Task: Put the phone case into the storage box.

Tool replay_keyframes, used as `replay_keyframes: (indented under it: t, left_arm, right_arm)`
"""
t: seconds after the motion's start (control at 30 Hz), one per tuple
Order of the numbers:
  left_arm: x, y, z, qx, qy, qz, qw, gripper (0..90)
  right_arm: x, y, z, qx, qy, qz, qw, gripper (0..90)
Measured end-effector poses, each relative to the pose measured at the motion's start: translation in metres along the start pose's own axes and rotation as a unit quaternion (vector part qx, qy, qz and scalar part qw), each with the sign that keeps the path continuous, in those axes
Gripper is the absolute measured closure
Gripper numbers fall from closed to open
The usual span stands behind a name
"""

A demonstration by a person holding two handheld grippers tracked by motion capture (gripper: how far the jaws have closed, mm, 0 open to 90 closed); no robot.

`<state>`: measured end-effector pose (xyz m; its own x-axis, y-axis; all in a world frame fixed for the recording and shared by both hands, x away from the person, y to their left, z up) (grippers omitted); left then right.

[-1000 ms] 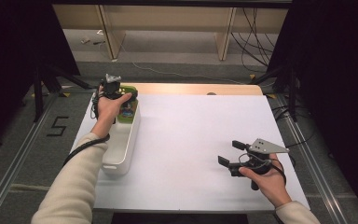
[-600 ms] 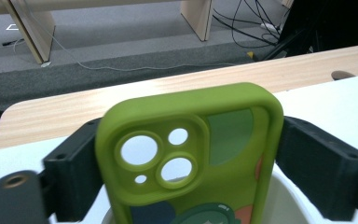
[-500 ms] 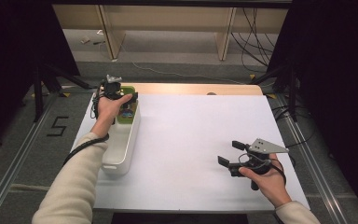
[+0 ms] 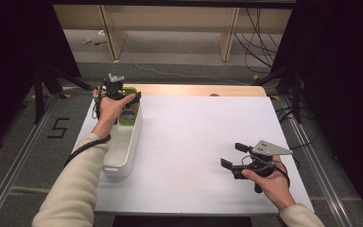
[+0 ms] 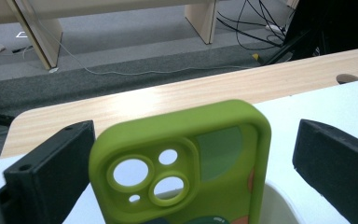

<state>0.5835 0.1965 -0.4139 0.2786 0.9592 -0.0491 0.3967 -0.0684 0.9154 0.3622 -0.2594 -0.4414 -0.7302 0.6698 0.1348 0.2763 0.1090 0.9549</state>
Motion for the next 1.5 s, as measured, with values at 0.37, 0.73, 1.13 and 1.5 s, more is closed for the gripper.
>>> replay_keyframes:
  t: [0.37,0.73,1.13,1.5]
  left_arm:
    - [0.000,0.005,-0.020,-0.009,-0.004,0.003,0.9999,0.0]
    - [-0.007,0.005,-0.050,-0.014,-0.022,0.007,0.9996,0.3]
    - [-0.020,-0.005,-0.077,-0.017,-0.050,0.012,0.9985,2.6]
    - [-0.032,-0.015,-0.100,-0.033,-0.083,0.017,0.9958,6.8]
  right_arm:
    - [0.000,0.000,0.000,0.001,-0.002,0.001,1.0000,12.7]
    - [0.000,0.000,0.000,0.001,-0.004,0.001,1.0000,12.6]
    - [-0.001,0.000,0.000,0.000,-0.004,0.001,1.0000,12.7]
    - [-0.001,0.000,0.000,0.000,-0.005,0.001,1.0000,12.6]
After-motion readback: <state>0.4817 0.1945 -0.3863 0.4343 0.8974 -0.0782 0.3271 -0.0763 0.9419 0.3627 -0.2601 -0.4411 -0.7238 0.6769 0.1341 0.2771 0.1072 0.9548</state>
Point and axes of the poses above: each handheld gripper's, and its own axes: z roughly forward along the jaws, y roughly out of its top, x roughly to its left, the point moved 1 cm from there along z, roughly forward along the jaws, and after that the axes turned 6 degrees about -x, right-handed, at the moved point
